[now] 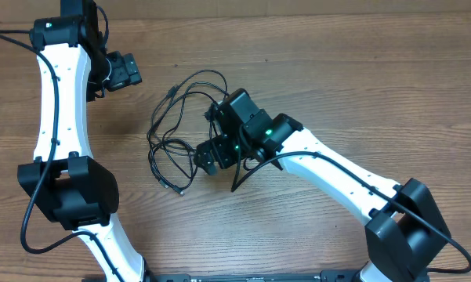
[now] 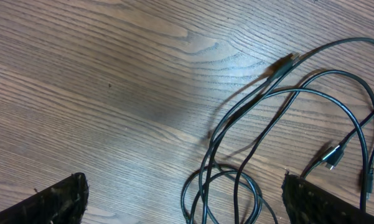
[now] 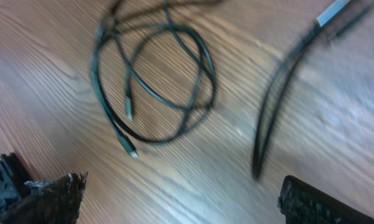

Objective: Untangle cables
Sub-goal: 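Lower the right gripper onto the black cable pile at table center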

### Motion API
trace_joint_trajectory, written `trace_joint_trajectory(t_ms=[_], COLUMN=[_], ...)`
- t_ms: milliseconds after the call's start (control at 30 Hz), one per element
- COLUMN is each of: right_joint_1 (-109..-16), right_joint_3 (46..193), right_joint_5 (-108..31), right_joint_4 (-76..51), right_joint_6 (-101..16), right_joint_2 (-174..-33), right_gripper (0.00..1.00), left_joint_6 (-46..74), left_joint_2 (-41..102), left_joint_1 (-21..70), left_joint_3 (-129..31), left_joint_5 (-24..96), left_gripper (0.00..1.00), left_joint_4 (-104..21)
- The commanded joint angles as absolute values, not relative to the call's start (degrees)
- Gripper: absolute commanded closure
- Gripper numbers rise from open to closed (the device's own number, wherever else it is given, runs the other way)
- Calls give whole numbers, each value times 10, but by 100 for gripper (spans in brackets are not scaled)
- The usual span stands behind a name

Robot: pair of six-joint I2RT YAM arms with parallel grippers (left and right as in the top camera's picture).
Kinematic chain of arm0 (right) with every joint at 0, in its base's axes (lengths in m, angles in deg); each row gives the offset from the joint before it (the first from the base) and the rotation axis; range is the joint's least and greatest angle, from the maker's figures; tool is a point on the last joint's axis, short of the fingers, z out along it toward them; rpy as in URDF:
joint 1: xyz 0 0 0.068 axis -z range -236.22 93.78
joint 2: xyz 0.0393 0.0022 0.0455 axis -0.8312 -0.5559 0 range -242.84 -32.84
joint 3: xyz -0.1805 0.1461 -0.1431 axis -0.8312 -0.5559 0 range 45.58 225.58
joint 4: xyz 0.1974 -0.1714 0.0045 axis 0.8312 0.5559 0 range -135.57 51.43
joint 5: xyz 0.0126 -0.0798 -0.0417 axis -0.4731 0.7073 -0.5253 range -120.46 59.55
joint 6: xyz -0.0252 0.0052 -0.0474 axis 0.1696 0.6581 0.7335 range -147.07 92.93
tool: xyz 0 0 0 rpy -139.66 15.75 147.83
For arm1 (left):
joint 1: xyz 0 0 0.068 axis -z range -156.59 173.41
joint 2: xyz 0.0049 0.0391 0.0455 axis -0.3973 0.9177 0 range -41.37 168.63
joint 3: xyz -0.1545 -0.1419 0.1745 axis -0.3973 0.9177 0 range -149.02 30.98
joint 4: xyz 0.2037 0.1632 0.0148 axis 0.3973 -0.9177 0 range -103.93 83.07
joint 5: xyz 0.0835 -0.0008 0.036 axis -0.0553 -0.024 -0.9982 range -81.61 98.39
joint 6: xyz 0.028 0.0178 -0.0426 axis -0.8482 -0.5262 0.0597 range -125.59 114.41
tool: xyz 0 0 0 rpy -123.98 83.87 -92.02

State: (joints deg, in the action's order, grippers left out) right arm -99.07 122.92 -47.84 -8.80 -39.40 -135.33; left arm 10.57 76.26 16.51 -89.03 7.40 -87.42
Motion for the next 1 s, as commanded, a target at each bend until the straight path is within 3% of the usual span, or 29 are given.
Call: trace_joint_trajectory(t_ms=[0,633,967], right_joint_1=[-1004,-1039,-1060], right_joint_3=[1240,1239,1239], right_joint_5=[-465,-444,-440], right_joint_4=[-122,-276,-348], right_joint_6=[-389,-394,-395], right_joint_2=[-1350,-1401,-1463], right_gripper=[1,7,28], left_joint_6=[112,112,111], left_joint_2=[746,746,746], left_joint_1=[164,164,164], left_joint_3=[-897,-897,-897], left_joint_5=[82,82,82], left_gripper=[1,0,1], left_joint_4=[-872,-872,-872])
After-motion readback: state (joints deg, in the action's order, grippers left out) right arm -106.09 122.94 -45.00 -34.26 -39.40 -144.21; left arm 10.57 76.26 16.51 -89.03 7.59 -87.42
